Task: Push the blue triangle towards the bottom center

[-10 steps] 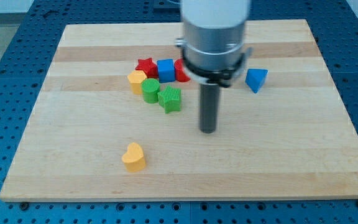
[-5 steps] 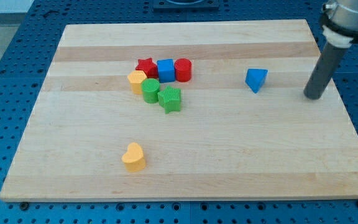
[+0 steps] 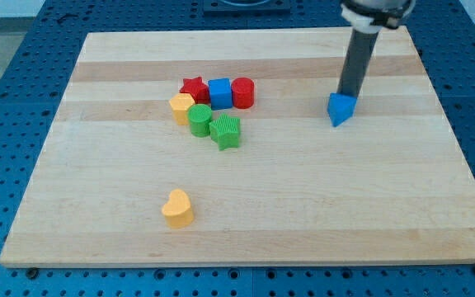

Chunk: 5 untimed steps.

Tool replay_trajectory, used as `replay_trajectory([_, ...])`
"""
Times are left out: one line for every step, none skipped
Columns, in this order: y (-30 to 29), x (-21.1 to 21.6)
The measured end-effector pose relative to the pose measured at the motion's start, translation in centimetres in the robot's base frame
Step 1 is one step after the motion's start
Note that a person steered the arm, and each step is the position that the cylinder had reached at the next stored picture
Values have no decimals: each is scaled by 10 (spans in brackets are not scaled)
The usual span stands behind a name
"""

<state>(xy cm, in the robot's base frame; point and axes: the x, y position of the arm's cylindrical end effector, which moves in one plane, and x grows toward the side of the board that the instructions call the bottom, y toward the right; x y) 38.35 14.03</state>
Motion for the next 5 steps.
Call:
replay_trajectory([-32, 31])
replay_trajectory([-50, 59])
replay_trajectory([-62, 85])
replay_trajectory([-57, 86])
replay_trajectory([-44, 86])
